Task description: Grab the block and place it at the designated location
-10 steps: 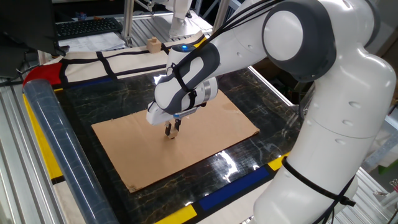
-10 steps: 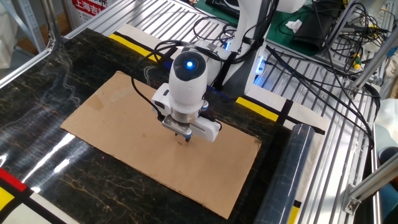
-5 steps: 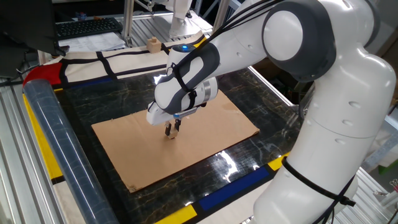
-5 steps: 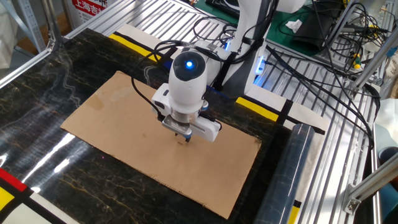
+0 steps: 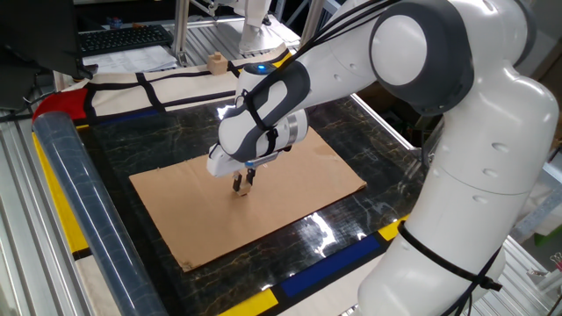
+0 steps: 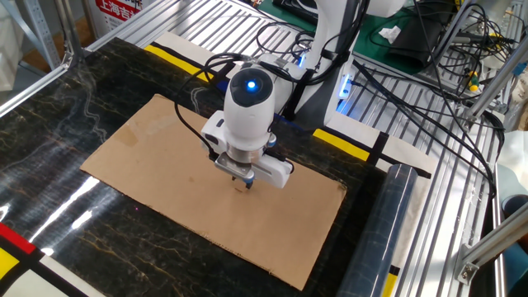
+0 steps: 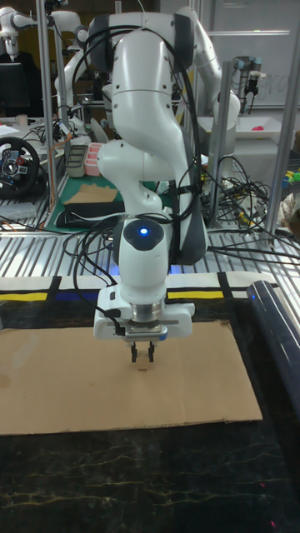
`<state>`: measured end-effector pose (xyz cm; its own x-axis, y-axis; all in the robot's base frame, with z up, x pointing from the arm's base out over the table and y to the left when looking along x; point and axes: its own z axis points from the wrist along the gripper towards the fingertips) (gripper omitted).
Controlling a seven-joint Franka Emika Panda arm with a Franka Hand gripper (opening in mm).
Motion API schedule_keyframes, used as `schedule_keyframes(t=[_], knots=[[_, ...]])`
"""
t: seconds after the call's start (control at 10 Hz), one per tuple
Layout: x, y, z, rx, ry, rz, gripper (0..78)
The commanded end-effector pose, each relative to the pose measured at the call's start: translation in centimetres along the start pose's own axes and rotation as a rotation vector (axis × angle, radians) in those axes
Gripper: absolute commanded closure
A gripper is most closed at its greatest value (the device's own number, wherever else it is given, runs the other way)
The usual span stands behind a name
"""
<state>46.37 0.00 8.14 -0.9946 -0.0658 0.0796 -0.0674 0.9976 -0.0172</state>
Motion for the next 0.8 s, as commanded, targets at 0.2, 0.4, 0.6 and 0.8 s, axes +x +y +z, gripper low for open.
schedule_keyframes(t=[0.2,0.4,0.6,0.8], knots=[[-0.08,-0.03,-0.05,0.004,-0.002,0.004,76.4],[-0.08,-0.03,-0.02,0.006,-0.001,0.006,76.4],[-0.08,-0.03,-0.02,0.006,0.001,0.007,76.4],[-0.08,-0.03,0.00,0.007,0.004,0.008,76.4]])
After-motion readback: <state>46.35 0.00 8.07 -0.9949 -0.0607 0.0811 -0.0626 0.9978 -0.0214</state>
